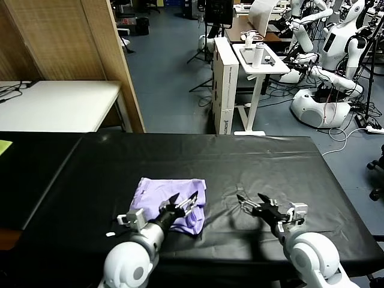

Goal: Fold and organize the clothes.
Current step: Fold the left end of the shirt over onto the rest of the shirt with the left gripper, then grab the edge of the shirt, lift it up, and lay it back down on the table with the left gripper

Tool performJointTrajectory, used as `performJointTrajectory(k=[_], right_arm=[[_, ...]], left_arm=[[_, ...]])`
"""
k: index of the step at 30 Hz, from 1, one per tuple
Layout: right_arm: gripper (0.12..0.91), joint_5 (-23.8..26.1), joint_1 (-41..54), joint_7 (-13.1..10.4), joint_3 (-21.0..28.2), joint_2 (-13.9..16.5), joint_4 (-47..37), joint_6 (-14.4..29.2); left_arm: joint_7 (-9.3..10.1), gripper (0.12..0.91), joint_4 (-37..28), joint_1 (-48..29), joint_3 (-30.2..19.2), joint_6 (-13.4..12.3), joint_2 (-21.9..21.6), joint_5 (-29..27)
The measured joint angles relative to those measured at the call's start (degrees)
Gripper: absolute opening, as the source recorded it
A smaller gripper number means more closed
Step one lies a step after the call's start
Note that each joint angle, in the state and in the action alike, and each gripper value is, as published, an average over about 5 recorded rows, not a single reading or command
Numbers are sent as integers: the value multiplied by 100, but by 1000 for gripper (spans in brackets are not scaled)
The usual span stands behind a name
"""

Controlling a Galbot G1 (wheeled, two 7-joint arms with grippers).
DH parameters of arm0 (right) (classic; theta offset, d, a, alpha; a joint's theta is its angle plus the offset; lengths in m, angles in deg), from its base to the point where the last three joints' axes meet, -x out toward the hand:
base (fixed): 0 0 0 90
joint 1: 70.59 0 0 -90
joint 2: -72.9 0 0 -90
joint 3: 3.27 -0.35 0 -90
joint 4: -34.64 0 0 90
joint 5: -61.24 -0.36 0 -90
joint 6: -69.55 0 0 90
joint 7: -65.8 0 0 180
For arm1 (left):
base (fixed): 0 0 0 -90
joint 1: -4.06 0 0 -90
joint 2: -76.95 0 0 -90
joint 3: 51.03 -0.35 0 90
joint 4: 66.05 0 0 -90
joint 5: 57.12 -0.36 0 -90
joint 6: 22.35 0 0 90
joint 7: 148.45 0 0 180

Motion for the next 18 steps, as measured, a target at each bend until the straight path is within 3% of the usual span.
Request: performJointTrajectory(k=[9,18], right_arm=[[907,44,441,-68,829,-88,-146,-48],[907,305,378,-62,1533,-115,-85,-67]], left_arm=[[-3,907,61,187,603,-129,-257,-55],[-14,907,-50,258,758,-181,-145,-199]])
